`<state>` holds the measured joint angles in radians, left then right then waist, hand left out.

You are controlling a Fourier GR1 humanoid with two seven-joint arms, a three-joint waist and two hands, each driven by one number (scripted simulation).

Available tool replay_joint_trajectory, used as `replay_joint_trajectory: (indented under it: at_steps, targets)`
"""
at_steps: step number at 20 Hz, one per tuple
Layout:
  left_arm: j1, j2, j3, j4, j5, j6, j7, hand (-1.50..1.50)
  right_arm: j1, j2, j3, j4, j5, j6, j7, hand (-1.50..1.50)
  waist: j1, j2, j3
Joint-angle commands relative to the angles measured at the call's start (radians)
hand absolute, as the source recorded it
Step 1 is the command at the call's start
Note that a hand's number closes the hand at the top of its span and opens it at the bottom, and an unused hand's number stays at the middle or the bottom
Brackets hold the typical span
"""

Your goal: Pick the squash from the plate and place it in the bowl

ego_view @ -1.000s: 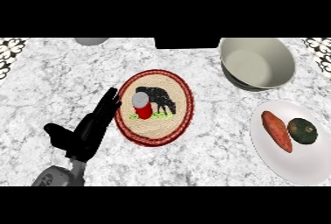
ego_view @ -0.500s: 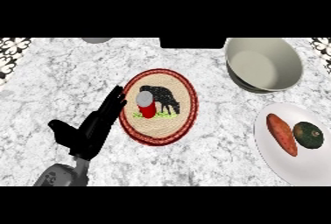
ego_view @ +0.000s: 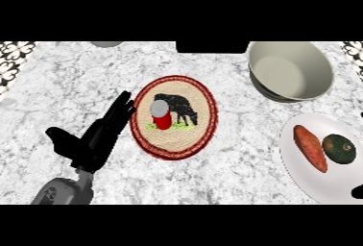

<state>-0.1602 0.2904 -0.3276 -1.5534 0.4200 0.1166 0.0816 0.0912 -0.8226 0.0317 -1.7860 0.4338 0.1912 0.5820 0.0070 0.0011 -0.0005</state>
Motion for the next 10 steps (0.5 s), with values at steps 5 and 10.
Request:
replay_joint_trajectory:
  at_steps: [5, 10]
  targets:
    - [0.015, -0.026, 0.056, -0.004, -0.039, -0.043, 0.013, 0.00, -0.067, 0.063, -0.017, 0.114, 0.067, 0.133, 0.019, -1.50, -0.008, -0.001, 0.000]
    - [0.074, -0.077, 0.041, -0.016, -0.093, -0.053, -0.002, 0.00, -0.078, 0.147, 0.007, 0.156, 0.182, 0.108, -0.034, -1.50, -0.008, -0.002, 0.000]
